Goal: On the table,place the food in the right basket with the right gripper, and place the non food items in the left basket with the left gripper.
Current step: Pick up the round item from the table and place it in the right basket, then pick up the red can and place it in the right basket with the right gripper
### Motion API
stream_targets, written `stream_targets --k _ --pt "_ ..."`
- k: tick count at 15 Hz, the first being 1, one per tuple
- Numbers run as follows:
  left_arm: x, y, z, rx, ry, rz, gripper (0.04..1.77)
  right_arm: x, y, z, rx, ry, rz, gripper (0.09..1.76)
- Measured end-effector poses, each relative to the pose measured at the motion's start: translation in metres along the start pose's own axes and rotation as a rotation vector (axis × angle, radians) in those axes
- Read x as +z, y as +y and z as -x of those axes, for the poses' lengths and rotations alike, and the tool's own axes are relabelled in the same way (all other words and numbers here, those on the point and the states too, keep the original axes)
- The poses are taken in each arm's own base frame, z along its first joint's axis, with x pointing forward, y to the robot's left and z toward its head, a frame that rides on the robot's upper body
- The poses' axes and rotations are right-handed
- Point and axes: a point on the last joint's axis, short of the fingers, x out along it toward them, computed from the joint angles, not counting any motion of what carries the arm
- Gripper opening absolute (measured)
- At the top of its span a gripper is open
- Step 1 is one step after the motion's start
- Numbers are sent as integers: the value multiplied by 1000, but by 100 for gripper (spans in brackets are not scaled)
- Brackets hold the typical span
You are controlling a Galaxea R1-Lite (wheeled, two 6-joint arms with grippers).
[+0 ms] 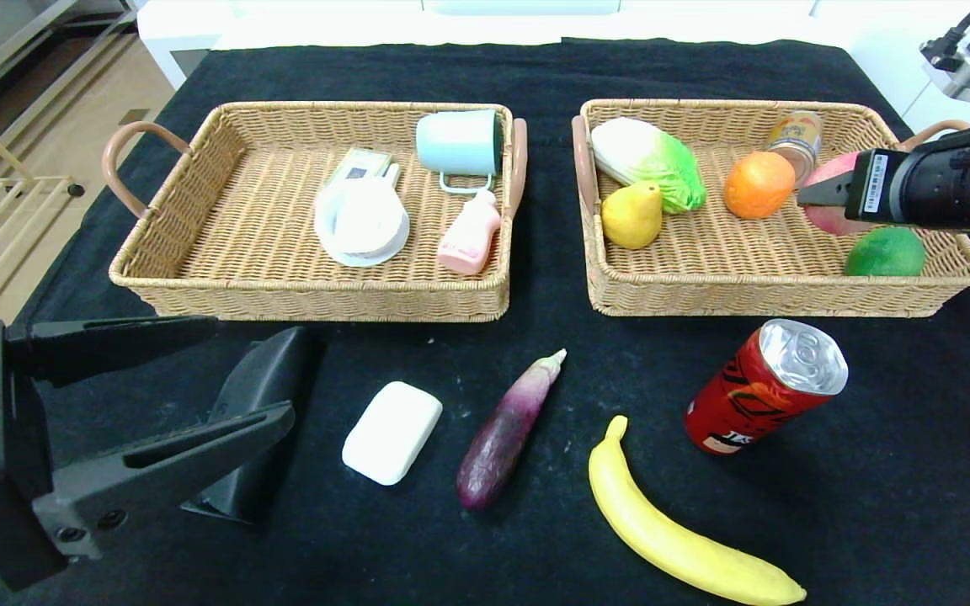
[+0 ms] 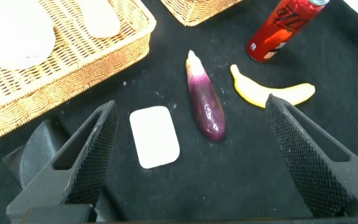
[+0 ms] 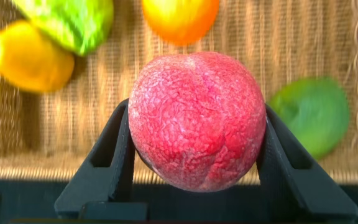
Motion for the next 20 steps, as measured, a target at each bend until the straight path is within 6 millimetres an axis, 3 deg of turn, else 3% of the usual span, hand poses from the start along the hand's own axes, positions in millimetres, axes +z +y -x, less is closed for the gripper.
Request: stream_targets --k 7,13,20 --pt "0 0 0 0 -1 -2 172 0 -16 -29 -46 -42 -18 116" --pt "1 0 1 -2 -5 -7 172 -4 -18 -36 -55 -27 -16 116" --pt "2 -1 3 -2 -12 -12 172 -5 -20 -37 -79 -20 -6 147"
